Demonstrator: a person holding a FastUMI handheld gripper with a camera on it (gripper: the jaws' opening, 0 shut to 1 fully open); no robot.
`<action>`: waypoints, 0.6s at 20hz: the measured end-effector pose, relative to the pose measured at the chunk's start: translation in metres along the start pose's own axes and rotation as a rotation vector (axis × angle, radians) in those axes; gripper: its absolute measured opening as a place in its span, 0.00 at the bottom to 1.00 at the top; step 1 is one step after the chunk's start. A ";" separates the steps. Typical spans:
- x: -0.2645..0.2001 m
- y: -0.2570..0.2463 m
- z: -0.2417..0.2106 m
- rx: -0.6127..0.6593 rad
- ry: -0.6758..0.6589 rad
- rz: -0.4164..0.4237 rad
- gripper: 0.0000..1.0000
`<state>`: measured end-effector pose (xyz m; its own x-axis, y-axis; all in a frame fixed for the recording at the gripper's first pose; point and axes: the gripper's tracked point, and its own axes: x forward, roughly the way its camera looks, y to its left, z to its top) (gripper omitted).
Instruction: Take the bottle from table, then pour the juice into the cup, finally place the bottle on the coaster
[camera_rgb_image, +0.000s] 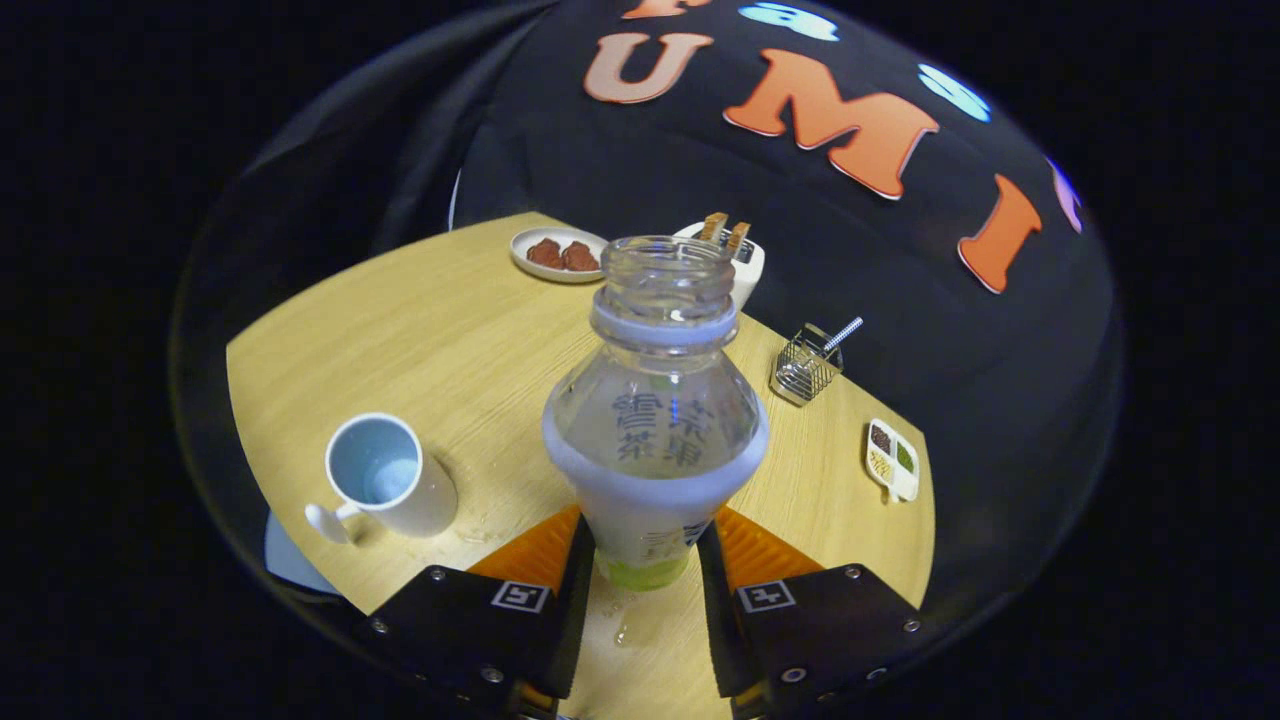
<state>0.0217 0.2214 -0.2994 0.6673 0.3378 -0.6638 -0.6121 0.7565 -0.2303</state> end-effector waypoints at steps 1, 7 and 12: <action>0.004 -0.005 0.007 0.055 -0.014 0.014 0.53; 0.046 -0.031 0.048 0.242 -0.116 0.048 0.54; 0.095 -0.036 0.051 0.260 -0.127 0.052 0.54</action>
<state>0.1285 0.2551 -0.3178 0.6961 0.4348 -0.5714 -0.5283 0.8491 0.0026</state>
